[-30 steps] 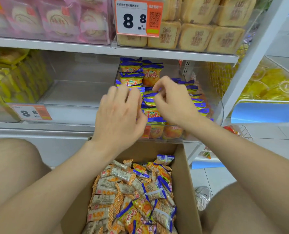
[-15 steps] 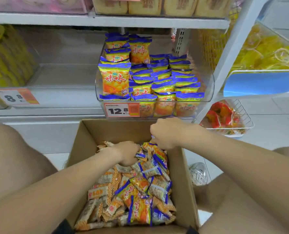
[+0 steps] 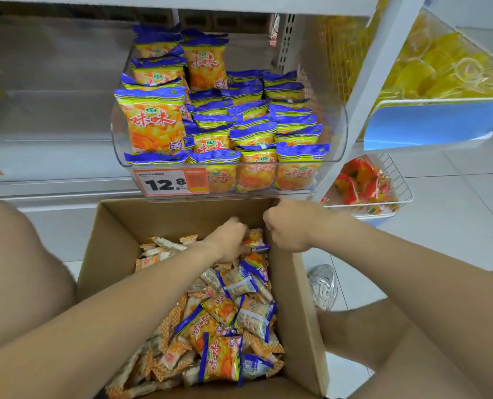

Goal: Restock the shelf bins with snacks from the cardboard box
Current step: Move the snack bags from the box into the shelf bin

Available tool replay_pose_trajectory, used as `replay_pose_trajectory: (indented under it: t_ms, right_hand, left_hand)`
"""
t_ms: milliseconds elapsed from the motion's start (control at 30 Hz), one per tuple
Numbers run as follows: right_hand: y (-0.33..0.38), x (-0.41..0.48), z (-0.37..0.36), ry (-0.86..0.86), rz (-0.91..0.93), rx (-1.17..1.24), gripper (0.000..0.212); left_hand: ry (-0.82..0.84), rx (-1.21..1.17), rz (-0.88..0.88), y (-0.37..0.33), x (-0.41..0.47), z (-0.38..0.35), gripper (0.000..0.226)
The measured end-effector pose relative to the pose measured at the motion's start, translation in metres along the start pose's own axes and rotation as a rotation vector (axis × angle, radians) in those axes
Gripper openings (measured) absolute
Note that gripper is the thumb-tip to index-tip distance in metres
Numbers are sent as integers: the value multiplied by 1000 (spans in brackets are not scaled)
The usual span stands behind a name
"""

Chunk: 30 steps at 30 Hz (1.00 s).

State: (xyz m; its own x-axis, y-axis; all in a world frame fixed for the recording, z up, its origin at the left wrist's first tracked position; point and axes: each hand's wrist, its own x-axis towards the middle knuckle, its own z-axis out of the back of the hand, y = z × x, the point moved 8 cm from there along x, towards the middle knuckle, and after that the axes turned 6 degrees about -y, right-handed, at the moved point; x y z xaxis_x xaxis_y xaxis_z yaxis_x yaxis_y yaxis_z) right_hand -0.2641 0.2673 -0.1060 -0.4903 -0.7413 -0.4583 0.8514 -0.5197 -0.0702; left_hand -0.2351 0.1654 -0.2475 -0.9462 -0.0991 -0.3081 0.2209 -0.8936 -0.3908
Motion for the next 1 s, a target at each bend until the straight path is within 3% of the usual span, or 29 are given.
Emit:
replay_pose_trajectory:
  t_ms: [133, 200, 267, 300, 367, 500, 600, 700, 767, 933, 1000]
  right_hand:
    - [-5, -5, -6, -20, 15, 15, 20]
    - [-6, -7, -9, -5, 29, 13, 20]
    - [-9, -8, -12, 15, 35, 14, 20]
    - [-9, -8, -13, 21, 39, 14, 20]
    - [-10, -8, -11, 3, 39, 14, 19]
    - [-12, -8, 2, -84, 9, 41, 17]
    - [-9, -12, 18, -112, 11, 148, 17]
    - [-4, -26, 41, -87, 9, 391, 29]
    - [-1, -35, 59, -131, 11, 639, 26]
    - [3, -51, 107, -346, -9, 1164, 29]
    - [10, -53, 116, -352, 10, 1298, 29]
  left_hand:
    - [-41, -256, 84, 6, -1, -18, 31]
    - [-12, -342, 121, 6, -5, -27, 54]
    - [86, -289, 145, 3, -12, -38, 85]
    - [130, -245, 157, 1, -16, -42, 90]
    - [138, -216, 152, -5, -22, -41, 86]
    - [-36, -282, 68, -21, -39, 1, 67]
    - [-162, -349, 45, -31, -61, 47, 65]
    - [-279, -394, 20, -45, -93, 100, 71]
    - [-345, -401, -20, -54, -114, 139, 74]
    - [-518, -621, -95, -55, -152, 219, 42]
    - [-589, -721, -110, -48, -161, 239, 41]
